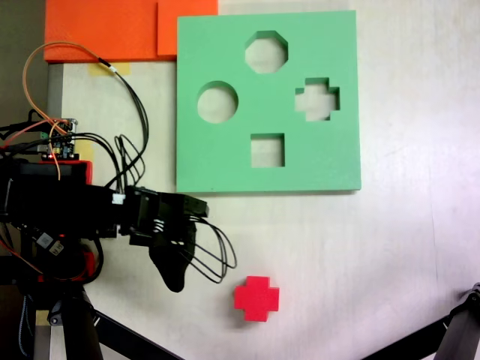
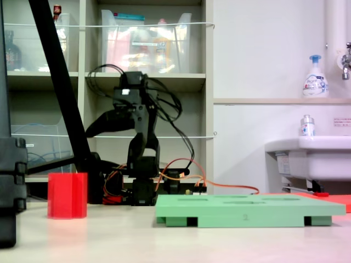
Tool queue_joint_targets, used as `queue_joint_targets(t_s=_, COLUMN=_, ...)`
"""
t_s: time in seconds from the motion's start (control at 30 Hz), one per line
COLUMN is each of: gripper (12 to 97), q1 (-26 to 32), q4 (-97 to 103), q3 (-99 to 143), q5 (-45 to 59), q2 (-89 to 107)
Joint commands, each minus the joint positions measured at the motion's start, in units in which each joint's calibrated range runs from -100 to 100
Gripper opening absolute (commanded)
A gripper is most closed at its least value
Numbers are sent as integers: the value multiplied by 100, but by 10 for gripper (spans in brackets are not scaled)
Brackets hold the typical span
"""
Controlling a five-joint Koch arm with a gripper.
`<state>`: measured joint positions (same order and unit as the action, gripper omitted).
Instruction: Put the cross columnar block into the corresponding hole
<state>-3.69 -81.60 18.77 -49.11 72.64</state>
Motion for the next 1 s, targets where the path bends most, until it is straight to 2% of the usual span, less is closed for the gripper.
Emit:
queue_joint_targets(t_s=0.0, gripper=897, q1=-34, q4=-155, q3=-560, q5=239, q2=-616)
queue_joint_targets(t_s=0.53, gripper=895, q1=-498, q4=-743, q3=-3113, q5=728, q2=-4876)
queue_joint_targets(t_s=0.97, gripper=894, q1=-772, q4=-752, q3=-4080, q5=962, q2=-6496)
